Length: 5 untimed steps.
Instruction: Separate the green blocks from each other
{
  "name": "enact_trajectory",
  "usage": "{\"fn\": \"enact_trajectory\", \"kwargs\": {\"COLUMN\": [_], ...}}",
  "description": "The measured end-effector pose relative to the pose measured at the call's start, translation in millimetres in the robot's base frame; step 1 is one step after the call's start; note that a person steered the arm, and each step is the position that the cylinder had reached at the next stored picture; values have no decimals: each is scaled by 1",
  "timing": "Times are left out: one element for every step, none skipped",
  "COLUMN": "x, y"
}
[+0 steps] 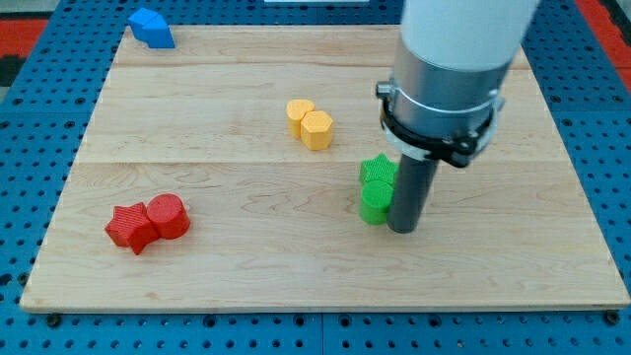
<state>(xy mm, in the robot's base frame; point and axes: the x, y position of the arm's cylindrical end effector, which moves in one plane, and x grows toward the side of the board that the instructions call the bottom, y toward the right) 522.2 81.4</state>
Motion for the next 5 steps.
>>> {"fn": "enact_trajectory", "kwargs": {"x": [-36, -27, -24, -60, -64], "y": [-7, -7, -35, -62, -16]}}
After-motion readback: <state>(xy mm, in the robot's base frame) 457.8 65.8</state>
